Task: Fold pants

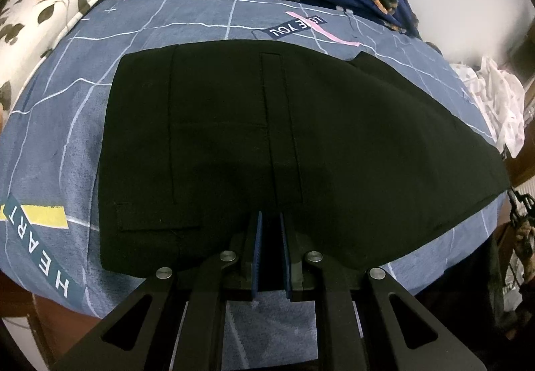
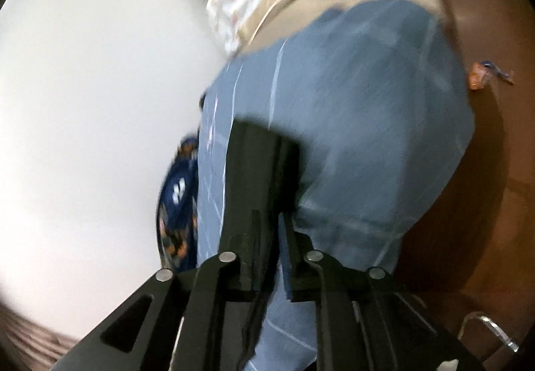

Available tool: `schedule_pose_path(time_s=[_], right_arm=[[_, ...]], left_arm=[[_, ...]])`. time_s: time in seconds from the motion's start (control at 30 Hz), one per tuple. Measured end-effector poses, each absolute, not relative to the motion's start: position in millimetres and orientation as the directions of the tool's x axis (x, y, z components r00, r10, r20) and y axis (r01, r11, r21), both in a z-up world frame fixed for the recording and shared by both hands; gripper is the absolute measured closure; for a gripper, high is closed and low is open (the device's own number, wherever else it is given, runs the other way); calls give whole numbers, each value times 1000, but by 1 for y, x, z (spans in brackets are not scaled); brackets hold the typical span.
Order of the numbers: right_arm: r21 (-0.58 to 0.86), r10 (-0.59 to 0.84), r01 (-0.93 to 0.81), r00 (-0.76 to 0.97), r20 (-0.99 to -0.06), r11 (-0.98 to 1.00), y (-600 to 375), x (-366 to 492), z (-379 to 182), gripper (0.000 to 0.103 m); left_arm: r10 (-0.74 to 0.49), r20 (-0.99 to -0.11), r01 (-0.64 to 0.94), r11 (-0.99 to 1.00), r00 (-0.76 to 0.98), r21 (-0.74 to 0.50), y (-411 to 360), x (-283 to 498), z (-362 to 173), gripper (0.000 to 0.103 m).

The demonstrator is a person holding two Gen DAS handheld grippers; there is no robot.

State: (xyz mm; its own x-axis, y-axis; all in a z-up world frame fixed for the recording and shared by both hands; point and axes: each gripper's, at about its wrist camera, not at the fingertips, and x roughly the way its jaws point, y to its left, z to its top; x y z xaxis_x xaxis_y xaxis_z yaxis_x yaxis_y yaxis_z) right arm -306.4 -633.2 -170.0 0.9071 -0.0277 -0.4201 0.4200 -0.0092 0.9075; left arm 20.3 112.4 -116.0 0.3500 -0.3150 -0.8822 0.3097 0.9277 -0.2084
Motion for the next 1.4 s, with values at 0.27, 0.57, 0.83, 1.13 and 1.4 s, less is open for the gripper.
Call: schedule_pose_path(time_s=[0.27, 0.57, 0.83, 1.13, 1.4], right_arm=[[888, -24, 459, 889, -458, 38, -639, -296, -163, 86], [857, 13, 500, 863, -505, 123, -635, -274, -160, 84], [855, 18, 511, 857, -514, 87, -636, -277, -164, 82], [871, 36, 487, 871, -490, 67, -617, -272, -158, 68], [874, 74, 476, 872, -483, 92, -602, -259, -150, 57]], left_arm=[[-318, -881, 308, 927, 350, -212, 113, 21, -116, 91], [-303, -880, 293, 935, 365, -201, 117, 24, -115, 91], [-302, -848, 283, 940, 435, -189, 129, 23, -93, 91], [-259, -814, 152, 966, 519, -211, 191, 39, -66, 91], [-211, -833, 61, 976, 512, -210, 219, 27, -80, 91]])
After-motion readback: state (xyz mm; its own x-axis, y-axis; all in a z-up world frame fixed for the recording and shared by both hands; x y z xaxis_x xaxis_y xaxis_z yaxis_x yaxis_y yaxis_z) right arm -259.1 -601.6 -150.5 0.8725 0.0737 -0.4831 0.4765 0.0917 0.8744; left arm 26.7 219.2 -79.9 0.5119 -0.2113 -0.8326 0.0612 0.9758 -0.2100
